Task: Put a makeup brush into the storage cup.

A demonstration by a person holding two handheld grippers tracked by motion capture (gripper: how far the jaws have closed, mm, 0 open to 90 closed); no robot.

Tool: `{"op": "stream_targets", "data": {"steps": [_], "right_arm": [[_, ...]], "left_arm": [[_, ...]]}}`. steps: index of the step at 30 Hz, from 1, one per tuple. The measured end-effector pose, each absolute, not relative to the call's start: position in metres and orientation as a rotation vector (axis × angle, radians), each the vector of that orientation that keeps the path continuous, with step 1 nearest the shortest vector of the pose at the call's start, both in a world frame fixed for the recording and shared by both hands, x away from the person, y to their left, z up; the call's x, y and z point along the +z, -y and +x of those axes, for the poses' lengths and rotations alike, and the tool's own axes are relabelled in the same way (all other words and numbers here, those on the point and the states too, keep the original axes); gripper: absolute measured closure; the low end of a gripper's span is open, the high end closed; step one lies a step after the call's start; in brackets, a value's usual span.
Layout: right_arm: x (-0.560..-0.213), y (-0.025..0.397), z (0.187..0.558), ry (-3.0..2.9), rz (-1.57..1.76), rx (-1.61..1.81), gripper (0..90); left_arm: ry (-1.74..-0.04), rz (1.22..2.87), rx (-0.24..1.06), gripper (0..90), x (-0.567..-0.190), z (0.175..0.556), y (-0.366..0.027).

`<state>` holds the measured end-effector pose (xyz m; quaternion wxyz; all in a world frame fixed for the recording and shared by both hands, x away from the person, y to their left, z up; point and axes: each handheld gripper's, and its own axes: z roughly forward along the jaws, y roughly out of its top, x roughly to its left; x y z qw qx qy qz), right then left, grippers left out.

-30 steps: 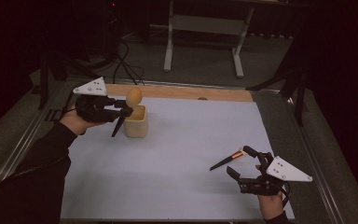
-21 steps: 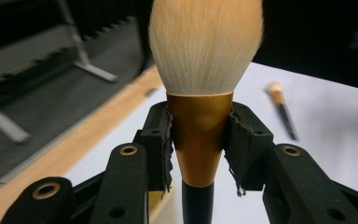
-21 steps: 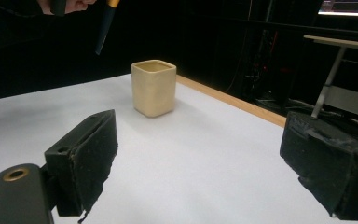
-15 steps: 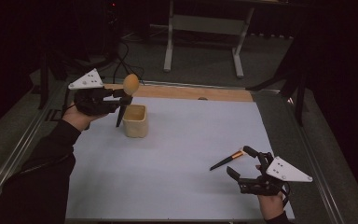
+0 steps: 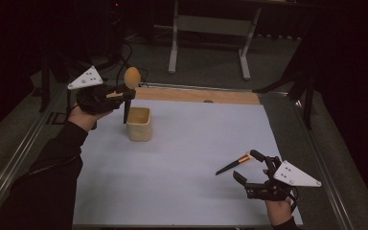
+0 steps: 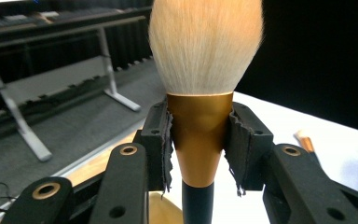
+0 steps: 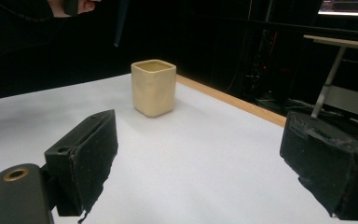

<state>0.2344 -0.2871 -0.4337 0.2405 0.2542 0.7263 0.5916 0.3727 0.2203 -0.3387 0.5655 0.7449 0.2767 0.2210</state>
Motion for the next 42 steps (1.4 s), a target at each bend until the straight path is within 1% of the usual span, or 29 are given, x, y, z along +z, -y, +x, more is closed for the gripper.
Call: {"op": "stream_targets", "data": {"steps": [4,10,25,32,42], "right_arm": [[-0.434,0.287,0.234,-1.986,0.692,1.617,11.0],[-0.434,0.287,0.235,-1.989,0.694,1.619,11.0],[-0.434,0.287,0.235,-1.996,0.695,1.618,11.0],[-0.435,0.287,0.235,-1.996,0.696,1.617,11.0],[-0.434,0.288,0.234,-1.993,0.695,1.621,11.0]], "left_arm": [[-0.645,1.718,0.504,63.4,-0.341,0.376,-0.221],[-0.655,1.713,0.504,63.4,-0.343,0.381,-0.217],[-0.688,1.663,0.543,63.3,-0.35,0.393,-0.216],[-0.694,1.648,0.53,63.2,-0.354,0.399,-0.213],[-0.714,1.61,0.551,63.2,-0.364,0.407,-0.211]]}}
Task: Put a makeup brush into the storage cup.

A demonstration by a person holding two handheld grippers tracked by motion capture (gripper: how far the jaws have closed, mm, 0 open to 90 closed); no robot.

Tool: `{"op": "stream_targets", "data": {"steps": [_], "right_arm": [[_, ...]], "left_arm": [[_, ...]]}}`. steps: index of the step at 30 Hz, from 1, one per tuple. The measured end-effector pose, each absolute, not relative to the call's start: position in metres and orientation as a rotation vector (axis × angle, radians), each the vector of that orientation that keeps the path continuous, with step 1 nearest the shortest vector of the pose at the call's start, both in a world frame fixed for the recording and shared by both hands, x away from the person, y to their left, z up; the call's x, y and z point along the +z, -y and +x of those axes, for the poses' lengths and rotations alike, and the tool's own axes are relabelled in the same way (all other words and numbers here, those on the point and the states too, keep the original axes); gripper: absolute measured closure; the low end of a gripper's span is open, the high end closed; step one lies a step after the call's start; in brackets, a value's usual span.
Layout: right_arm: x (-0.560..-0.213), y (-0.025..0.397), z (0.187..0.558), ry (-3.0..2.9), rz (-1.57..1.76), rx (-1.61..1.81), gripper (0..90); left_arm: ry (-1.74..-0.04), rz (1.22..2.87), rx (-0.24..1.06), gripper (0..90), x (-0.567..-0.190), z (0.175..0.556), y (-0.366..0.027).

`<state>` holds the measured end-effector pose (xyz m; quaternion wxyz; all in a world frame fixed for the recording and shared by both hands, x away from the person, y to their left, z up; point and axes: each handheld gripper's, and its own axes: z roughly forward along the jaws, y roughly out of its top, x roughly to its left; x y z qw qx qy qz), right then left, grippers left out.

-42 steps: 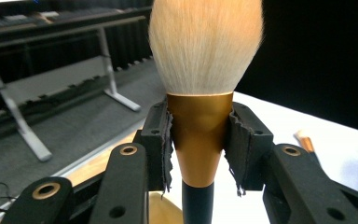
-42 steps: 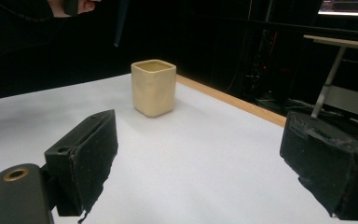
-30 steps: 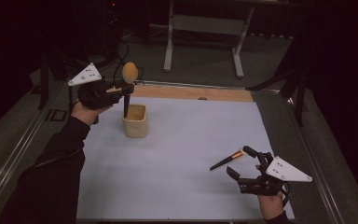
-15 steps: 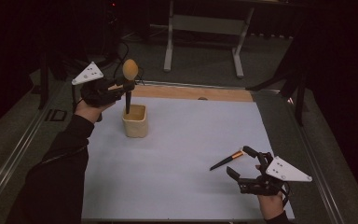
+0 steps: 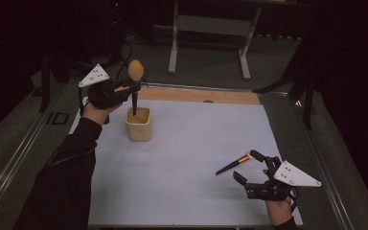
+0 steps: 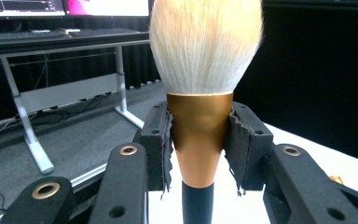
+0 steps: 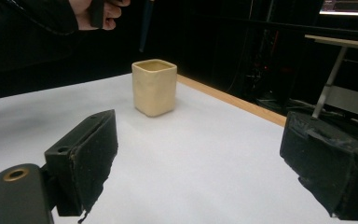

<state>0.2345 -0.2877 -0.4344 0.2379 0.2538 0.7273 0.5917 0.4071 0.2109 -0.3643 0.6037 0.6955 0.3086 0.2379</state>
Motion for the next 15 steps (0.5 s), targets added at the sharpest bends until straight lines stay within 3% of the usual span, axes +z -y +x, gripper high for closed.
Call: {"op": "stream_targets", "data": {"steps": [15], "right_arm": [[-0.4344,0.288,0.2346,-1.994,0.694,1.622,11.0]], "left_arm": [[-0.749,1.584,0.572,63.0,-0.3726,0.4149,-0.2142]]}}
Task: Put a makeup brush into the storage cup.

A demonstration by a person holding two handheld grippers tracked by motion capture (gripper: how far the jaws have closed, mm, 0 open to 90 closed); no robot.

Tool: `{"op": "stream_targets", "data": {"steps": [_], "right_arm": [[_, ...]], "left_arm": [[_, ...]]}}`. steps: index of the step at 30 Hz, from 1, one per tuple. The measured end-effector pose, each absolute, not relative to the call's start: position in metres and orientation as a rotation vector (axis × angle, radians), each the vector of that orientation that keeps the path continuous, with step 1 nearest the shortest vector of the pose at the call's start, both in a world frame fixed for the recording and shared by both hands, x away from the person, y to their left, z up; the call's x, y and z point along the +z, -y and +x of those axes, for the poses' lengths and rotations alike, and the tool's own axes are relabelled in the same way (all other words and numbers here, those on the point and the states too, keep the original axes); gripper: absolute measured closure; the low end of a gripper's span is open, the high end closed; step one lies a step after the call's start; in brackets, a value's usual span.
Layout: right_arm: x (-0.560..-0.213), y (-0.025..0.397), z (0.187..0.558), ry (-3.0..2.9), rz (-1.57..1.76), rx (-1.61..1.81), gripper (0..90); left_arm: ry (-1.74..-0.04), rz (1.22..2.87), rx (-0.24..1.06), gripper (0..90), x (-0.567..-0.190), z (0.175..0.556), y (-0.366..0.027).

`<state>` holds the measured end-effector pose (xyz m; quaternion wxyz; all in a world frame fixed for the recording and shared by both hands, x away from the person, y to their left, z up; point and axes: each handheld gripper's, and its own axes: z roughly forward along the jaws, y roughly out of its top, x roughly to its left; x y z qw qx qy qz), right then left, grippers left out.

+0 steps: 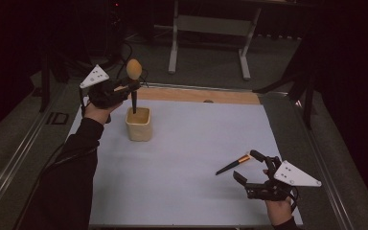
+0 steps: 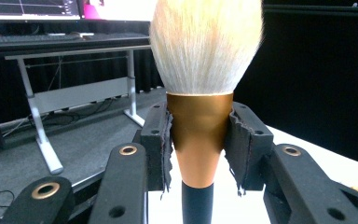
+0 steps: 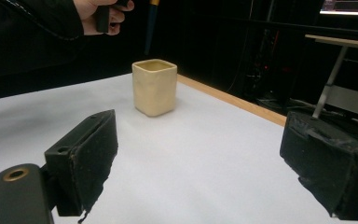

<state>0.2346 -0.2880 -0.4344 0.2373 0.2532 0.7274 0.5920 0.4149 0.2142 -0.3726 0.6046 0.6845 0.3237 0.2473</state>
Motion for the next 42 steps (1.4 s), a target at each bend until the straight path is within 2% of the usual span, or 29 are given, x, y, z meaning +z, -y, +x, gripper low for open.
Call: {"op": "stream_targets", "data": {"steps": [5,8,10,17,22,29,34,42], "right_arm": [[-0.434,0.288,0.235,-1.994,0.693,1.622,11.0],[-0.434,0.288,0.234,-1.994,0.693,1.621,11.0],[-0.434,0.288,0.234,-1.995,0.693,1.62,11.0],[-0.434,0.288,0.234,-1.995,0.693,1.619,11.0],[-0.434,0.287,0.234,-1.995,0.692,1.619,11.0],[-0.434,0.287,0.233,-1.997,0.692,1.613,11.0],[-0.434,0.289,0.232,-1.986,0.703,1.614,11.0],[-0.433,0.289,0.232,-1.981,0.701,1.613,11.0]], "left_arm": [[-0.77,1.597,0.545,62.0,-0.375,0.418,-0.214],[-0.79,1.586,0.522,43.0,-0.373,0.419,-0.214],[-0.792,1.592,0.523,37.7,-0.37,0.419,-0.213],[-0.782,1.589,0.507,29.8,-0.363,0.413,-0.211],[-0.801,1.559,0.479,18.4,-0.36,0.408,-0.212],[-0.783,1.641,0.476,2.5,-0.359,0.401,-0.211],[-0.761,1.645,0.454,1.3,-0.356,0.394,-0.211],[-0.736,1.662,0.52,1.4,-0.354,0.38,-0.213]]}}
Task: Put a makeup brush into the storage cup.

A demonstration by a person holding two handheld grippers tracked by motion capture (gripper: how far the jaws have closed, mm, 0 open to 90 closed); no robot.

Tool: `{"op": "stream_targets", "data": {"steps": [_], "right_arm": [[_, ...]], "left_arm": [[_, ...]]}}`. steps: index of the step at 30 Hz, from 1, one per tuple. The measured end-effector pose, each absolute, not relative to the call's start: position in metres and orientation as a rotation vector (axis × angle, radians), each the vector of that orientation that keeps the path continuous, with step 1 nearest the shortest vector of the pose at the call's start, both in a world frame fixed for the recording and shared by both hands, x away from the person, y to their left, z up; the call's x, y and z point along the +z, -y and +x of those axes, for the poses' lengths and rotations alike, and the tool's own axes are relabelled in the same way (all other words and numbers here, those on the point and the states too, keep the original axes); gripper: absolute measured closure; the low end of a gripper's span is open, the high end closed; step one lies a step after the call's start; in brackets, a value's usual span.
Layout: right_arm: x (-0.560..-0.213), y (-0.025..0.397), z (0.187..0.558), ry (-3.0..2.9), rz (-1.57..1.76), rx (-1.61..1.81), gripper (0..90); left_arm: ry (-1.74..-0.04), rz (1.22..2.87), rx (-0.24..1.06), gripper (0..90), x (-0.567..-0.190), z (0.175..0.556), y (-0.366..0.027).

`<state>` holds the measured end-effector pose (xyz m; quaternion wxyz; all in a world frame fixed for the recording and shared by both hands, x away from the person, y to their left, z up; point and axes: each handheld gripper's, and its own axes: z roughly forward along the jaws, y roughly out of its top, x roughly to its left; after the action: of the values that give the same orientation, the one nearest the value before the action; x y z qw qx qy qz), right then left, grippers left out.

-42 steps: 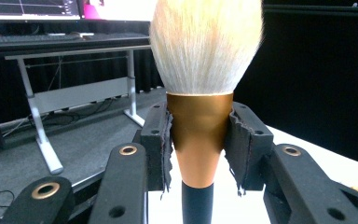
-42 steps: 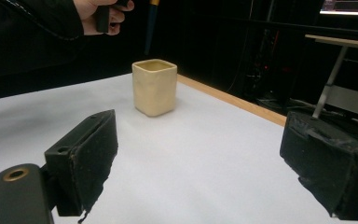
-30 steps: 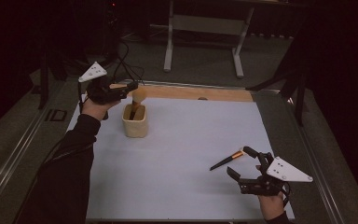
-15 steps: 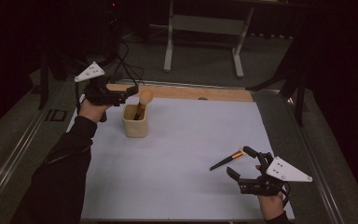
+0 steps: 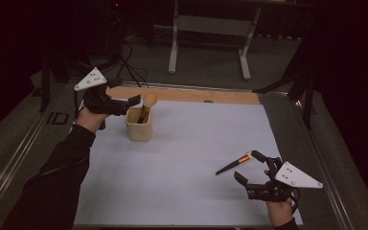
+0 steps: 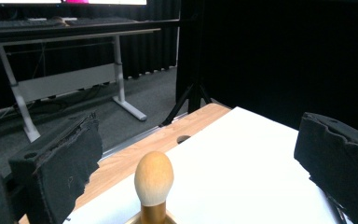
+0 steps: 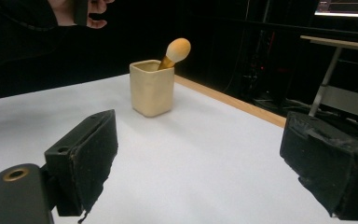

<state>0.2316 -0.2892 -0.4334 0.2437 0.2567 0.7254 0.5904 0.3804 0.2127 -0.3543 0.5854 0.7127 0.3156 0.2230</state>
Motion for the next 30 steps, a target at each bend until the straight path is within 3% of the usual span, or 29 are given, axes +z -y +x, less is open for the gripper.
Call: {"op": "stream_targets", "data": {"steps": [25,30], "right_arm": [[-0.416,0.288,0.235,-1.966,0.746,1.667,11.0],[-0.411,0.289,0.238,-1.999,0.718,1.624,21.5]], "left_arm": [[-0.685,1.673,0.516,1.5,-0.359,0.312,-0.22],[-0.672,1.669,0.494,1.5,-0.363,0.299,-0.221]]}}
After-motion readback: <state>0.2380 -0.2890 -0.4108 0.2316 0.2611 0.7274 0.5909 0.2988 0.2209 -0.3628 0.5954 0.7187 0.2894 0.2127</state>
